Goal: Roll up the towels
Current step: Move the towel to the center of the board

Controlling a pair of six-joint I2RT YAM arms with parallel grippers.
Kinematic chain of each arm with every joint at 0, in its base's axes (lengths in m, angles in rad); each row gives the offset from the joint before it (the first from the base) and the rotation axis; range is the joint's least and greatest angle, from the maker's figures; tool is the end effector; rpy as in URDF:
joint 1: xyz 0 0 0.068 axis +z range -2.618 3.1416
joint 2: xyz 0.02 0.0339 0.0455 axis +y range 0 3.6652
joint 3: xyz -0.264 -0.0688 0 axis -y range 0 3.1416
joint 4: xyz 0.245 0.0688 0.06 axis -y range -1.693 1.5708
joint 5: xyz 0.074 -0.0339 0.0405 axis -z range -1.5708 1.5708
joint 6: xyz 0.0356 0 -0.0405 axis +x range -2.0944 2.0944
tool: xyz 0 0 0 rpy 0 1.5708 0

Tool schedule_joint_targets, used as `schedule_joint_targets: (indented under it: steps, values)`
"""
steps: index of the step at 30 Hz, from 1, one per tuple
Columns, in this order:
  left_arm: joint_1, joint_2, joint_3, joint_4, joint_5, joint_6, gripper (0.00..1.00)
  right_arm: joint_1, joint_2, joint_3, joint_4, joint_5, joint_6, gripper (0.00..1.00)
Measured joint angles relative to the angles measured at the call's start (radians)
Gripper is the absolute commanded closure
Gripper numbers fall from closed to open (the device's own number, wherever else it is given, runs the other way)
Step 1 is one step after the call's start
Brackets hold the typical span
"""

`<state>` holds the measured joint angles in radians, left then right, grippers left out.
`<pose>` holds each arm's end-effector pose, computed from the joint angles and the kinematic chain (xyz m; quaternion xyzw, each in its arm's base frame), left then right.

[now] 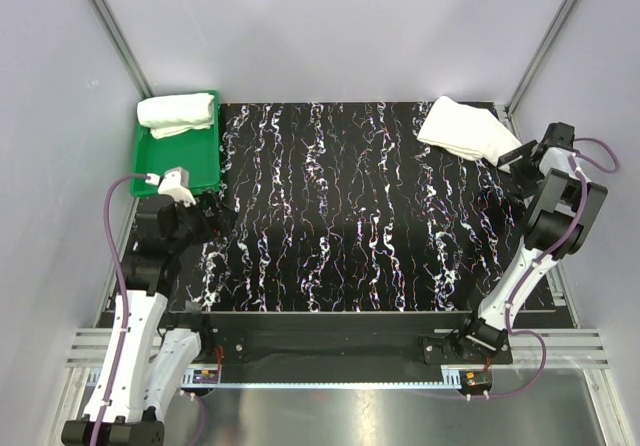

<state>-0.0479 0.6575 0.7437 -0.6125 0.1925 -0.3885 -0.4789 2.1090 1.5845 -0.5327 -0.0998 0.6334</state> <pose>0.1437 -0.0137 0.3010 -0.0990 0.8583 -0.1888 0.4667 0.4021 -0.2048 0.1741 0.4992 0.8271 0.0677 0.2492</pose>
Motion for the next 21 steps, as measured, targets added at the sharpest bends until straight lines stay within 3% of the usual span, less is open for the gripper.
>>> schedule_joint_targets:
  steps: [11, 21]
  values:
    - [-0.001, 0.039, 0.0, 0.0, 0.003, 0.0, 0.14, -0.005, 0.002, 0.024, 0.071, 0.068, -0.023, 0.2]
    - [-0.001, 0.071, 0.0, 0.0, 0.006, 0.0, 0.14, 0.026, 0.112, 0.191, 0.053, 0.181, -0.097, 0.21]
